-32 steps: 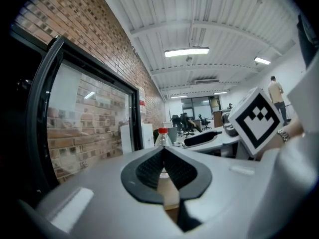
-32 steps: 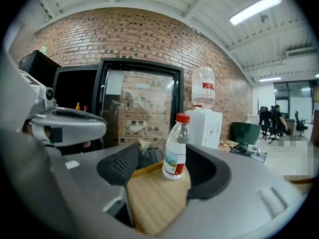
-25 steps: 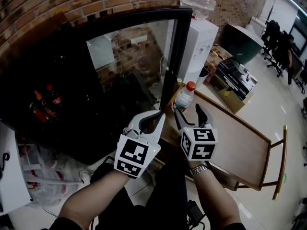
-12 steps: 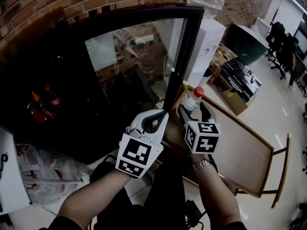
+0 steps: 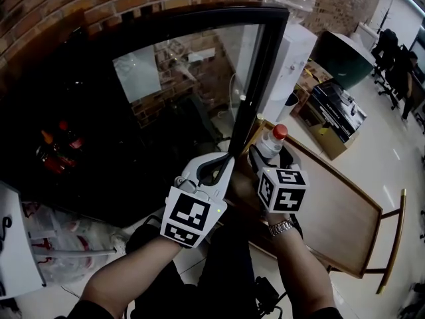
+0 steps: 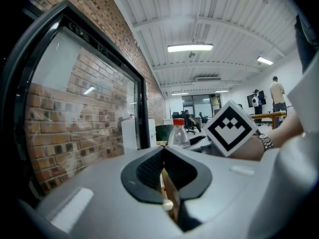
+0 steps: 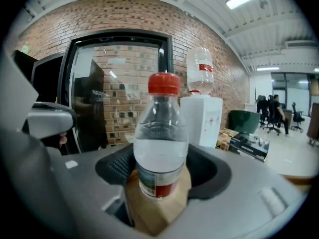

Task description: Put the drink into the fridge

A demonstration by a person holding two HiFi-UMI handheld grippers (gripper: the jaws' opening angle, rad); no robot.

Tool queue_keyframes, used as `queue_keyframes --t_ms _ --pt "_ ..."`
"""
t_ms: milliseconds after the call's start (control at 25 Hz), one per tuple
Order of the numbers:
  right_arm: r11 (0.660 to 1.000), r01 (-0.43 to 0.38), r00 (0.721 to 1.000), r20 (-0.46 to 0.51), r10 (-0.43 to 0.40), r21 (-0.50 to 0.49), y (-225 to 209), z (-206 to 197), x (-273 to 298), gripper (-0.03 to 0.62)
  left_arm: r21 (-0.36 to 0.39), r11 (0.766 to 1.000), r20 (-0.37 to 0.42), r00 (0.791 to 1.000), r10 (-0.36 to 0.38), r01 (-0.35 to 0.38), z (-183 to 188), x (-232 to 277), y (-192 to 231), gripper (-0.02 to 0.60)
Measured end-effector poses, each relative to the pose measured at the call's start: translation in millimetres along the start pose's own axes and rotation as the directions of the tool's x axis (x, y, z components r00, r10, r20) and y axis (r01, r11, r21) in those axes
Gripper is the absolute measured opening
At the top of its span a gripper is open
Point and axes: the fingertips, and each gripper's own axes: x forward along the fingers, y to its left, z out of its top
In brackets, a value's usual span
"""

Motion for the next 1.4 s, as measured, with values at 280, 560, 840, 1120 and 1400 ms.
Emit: queue_keyframes --t_ms 280,560,840,1120,1400 --pt "1.0 -0.015 0.999 0.033 0.016 -0.004 16 6 -20 0.304 -0.009 0.999 -0.001 0.999 0.037 -0.037 -3 -17 11 0.003" --pt "0.995 -0.09 0.987 0.128 0.096 -0.053 58 44 -59 0.304 -0.005 0.994 0.012 0.994 0.109 -0.109 2 -57 24 0.005" --pt "0.963 -0.245 0.95 0.17 0.261 -0.11 142 69 -89 0.304 0.0 0.975 0.018 0.974 0.224 -0.224 3 -121 51 0.004" --pt "0.899 -0.398 0.888 0.17 0.427 -0.181 240 76 -106 0.304 0.01 0.941 0.024 0.94 0.339 -0.339 2 -192 79 0.003" --pt "0.828 -0.505 0.825 0.146 0.546 -0.244 323 82 -106 0.304 0.007 0.896 0.018 0.896 0.443 -0.443 -3 -254 113 0.004"
